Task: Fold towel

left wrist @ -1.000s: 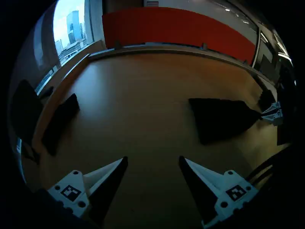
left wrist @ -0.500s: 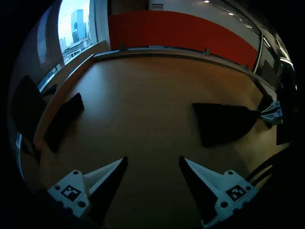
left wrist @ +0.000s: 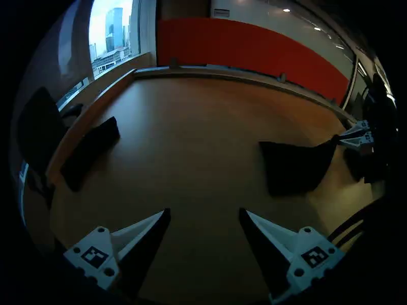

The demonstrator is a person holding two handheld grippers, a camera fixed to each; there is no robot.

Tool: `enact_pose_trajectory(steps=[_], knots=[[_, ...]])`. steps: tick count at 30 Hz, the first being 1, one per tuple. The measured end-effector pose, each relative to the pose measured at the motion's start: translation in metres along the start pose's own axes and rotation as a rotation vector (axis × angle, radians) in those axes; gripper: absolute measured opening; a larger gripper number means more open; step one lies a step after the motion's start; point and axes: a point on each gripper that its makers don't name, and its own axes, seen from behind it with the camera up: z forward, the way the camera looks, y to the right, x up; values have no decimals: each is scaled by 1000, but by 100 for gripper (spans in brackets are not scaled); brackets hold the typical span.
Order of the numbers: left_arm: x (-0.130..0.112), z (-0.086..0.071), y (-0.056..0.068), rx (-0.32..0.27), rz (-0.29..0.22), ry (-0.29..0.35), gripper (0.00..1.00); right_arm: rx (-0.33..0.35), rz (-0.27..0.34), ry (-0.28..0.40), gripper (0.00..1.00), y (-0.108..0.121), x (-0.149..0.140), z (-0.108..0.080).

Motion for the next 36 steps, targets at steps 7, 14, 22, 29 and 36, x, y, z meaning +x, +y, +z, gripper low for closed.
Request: enact_pose_trajectory(steps=[7,14,22,29,36], knots=[[-5,-5,-2,0,-23,0,99,38,-78,25,5,-10,34,10],[-8,-8,-2,-3,-32,-1,99,66,-130,24,5,-18,46,20],[-9,-17,-1,-10,-50,5,100,152,-186,21,5,-46,62,46],[-10,-28,-6,5,-69,19,99,244,-239,5,5,-82,68,74],[-12,-34,-9,16,-93,30,99,275,-239,-20,5,-92,62,89]])
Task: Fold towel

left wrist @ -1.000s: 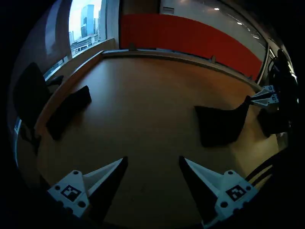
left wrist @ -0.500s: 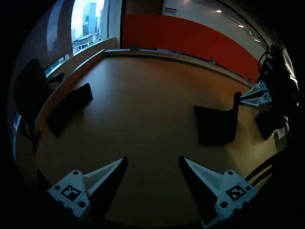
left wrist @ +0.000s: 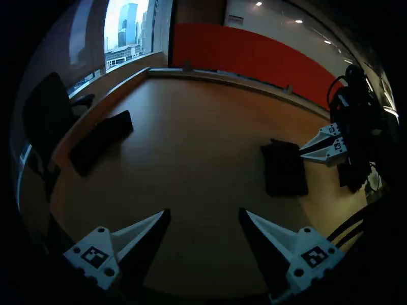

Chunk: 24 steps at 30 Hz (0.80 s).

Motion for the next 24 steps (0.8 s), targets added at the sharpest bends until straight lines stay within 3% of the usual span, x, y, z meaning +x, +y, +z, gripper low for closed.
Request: enact_pose_trajectory(steps=[8,18,20,24], knots=[[-2,1,-1,3,-6,-2,99,10,-3,-9,5,-2,-4,2],[-3,2,0,4,-5,-7,99,34,9,-15,12,-9,-8,4],[-3,2,0,4,-6,-7,99,37,13,-13,19,-10,-8,4],[-3,1,-1,5,-8,-8,99,37,20,-10,45,-11,-8,3]])
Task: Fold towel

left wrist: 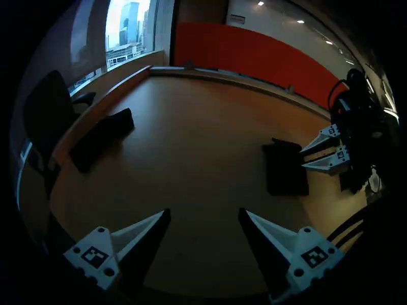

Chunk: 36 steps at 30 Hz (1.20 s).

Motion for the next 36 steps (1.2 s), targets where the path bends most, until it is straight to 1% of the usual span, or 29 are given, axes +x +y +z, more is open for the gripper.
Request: enact_pose_trajectory(steps=[2,6,15,30,36], knots=[[0,0,0,0,0,-1,99,-10,5,3,68,1,0,-1],[0,0,0,-1,1,-1,99,-25,20,9,74,2,-2,-3],[2,0,4,-7,7,3,99,-43,70,6,75,-3,-16,-6],[4,2,7,-17,28,2,99,-86,147,-40,75,-12,-60,-12],[4,2,7,-20,28,2,99,-97,169,-53,75,-16,-72,-13]])
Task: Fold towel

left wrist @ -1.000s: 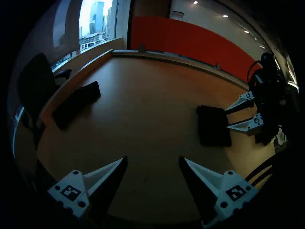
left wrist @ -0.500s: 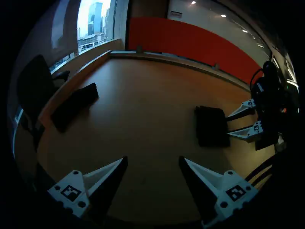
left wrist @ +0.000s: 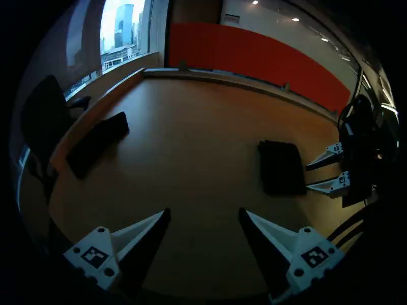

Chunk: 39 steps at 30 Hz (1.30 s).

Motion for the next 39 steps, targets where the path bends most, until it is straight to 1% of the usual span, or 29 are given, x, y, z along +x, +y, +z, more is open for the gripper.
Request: enact_pose_trajectory(steps=[8,15,20,30,32,36,39], knots=[[-2,0,2,-3,8,-4,100,-13,20,-27,75,-3,-18,2],[-3,0,4,-9,4,-7,99,-15,43,-58,72,-10,-37,5],[-4,1,4,-9,5,-8,99,-20,64,-65,69,-11,-43,5],[-5,1,6,-10,3,-9,99,-17,117,-74,48,-14,-46,9],[-5,1,5,-9,3,-9,99,-18,125,-75,45,-14,-47,10],[-6,0,5,-8,1,-10,99,-22,137,-78,36,-14,-49,11],[-7,0,5,-7,1,-12,99,-24,144,-76,32,-14,-49,11]])
